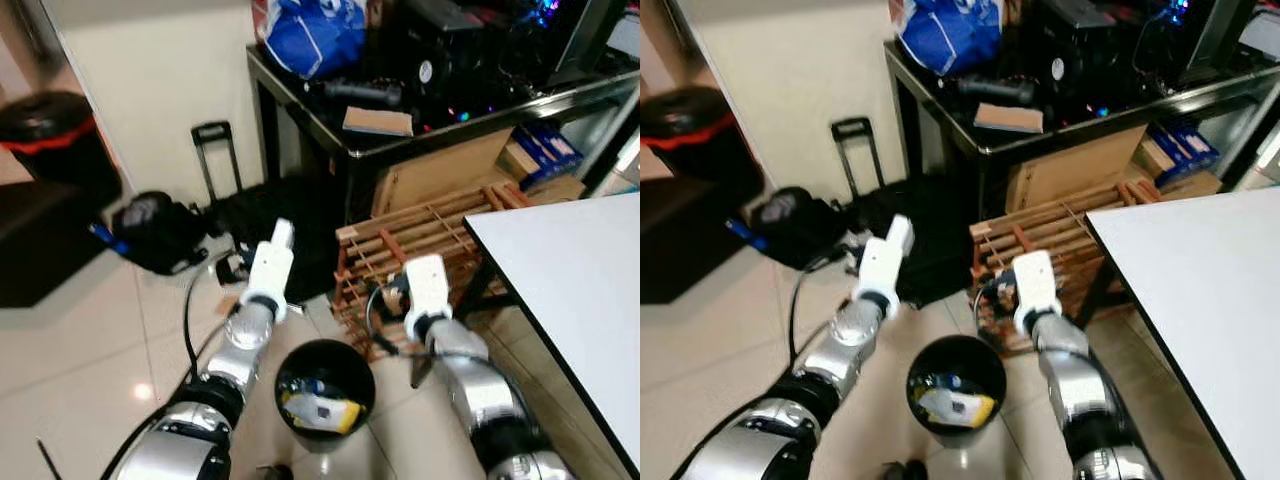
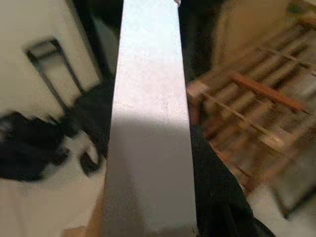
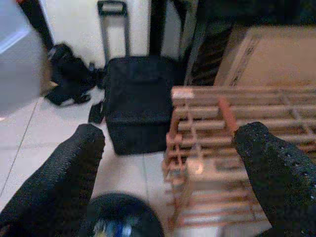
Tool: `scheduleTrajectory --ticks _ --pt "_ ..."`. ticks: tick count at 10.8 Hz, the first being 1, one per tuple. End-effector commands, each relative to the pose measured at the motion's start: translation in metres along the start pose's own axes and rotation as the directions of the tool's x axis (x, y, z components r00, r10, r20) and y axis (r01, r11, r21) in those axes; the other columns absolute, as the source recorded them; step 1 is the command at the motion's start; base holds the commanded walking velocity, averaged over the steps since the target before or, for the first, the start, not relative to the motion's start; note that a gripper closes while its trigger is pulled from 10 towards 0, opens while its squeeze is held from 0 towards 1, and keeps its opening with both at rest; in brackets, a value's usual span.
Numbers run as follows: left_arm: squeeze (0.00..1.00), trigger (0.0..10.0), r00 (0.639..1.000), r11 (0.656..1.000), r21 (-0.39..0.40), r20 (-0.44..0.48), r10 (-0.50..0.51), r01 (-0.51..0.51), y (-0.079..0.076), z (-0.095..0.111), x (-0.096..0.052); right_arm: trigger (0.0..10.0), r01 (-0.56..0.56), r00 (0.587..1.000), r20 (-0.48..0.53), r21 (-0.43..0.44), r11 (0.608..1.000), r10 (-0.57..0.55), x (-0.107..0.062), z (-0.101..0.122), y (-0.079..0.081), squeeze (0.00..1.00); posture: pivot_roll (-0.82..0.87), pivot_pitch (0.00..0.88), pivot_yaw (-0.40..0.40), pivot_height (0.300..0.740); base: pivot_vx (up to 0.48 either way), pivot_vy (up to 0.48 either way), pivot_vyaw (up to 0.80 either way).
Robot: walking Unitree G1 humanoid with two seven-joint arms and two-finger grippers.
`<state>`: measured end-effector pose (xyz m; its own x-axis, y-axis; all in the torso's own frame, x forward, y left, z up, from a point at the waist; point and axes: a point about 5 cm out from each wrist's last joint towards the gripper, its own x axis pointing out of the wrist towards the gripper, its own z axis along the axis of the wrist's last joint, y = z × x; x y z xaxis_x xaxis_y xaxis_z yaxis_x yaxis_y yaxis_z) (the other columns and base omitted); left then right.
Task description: Picking trash to rubbish bin
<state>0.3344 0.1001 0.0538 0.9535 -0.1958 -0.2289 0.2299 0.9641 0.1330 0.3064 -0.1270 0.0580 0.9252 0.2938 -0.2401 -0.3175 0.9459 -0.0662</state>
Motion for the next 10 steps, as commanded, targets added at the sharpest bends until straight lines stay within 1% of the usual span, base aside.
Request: scheduleTrajectory --ticks 1,2,3,4,5,7,8,9,10 --pt "0.0 10.0 1.0 0.999 -0.029 -0.02 -0.023 0.022 -0.005 -0.006 -0.002 10.0 -0.021 1.0 0.002 -0.009 1.0 0.021 -0.001 0.002 0.003 0.0 -0.09 0.159 0.007 0.74 0.0 0.0 0.0" --pt "0.0 10.0 0.998 0.999 -0.044 -0.049 -0.031 0.029 -0.011 -0.015 -0.005 10.0 -0.028 1.0 0.004 -0.007 1.0 0.028 -0.01 0.001 0.005 0.0 -0.11 0.199 -0.01 0.74 0.0 0.0 0.0" --pt "0.0 10.0 0.997 0.998 -0.054 -0.062 -0.038 0.035 -0.014 -0.019 -0.006 10.0 -0.033 0.999 0.004 -0.005 0.999 0.033 -0.014 0.001 0.006 0.0 -0.12 0.218 -0.02 0.74 0.0 0.0 0.0" --pt "0.0 10.0 0.996 0.997 -0.06 -0.076 -0.05 0.045 -0.018 -0.024 -0.009 10.0 -0.054 0.999 0.002 -0.003 0.999 0.054 -0.021 0.002 0.011 0.0 -0.12 0.245 -0.031 0.74 0.0 0.0 0.0" --pt "0.0 10.0 0.996 0.996 -0.071 -0.076 -0.056 0.051 -0.019 -0.025 -0.009 10.0 -0.069 0.998 0.005 0.0 0.998 0.069 -0.026 0.005 0.014 0.0 -0.13 0.258 -0.036 0.74 0.0 0.0 0.0" --pt "0.0 10.0 0.996 0.995 -0.077 -0.069 -0.062 0.056 -0.021 -0.024 -0.008 10.0 -0.085 0.996 0.009 0.009 0.996 0.085 -0.031 0.01 0.019 0.0 -0.13 0.283 -0.043 0.74 0.0 0.0 0.0" --pt "0.0 10.0 0.995 0.993 -0.091 -0.057 -0.079 0.074 -0.023 -0.022 -0.008 10.0 -0.105 0.994 0.0 0.021 0.994 0.105 -0.036 0.011 0.024 0.0 -0.13 0.292 -0.044 0.74 0.0 0.0 0.0" --pt "0.0 10.0 0.992 0.987 -0.111 -0.028 -0.121 0.117 -0.027 -0.016 -0.006 10.0 -0.113 0.994 -0.005 0.028 0.993 0.114 -0.039 0.012 0.028 0.0 -0.14 0.299 -0.043 0.74 0.0 0.0 0.0" --pt "0.0 10.0 0.989 0.985 -0.093 -0.017 -0.148 0.146 -0.031 -0.011 -0.004 10.0 -0.112 0.994 -0.009 0.033 0.993 0.112 -0.041 0.012 0.029 0.0 -0.15 0.304 -0.041 0.74 0.0 0.0 0.0"
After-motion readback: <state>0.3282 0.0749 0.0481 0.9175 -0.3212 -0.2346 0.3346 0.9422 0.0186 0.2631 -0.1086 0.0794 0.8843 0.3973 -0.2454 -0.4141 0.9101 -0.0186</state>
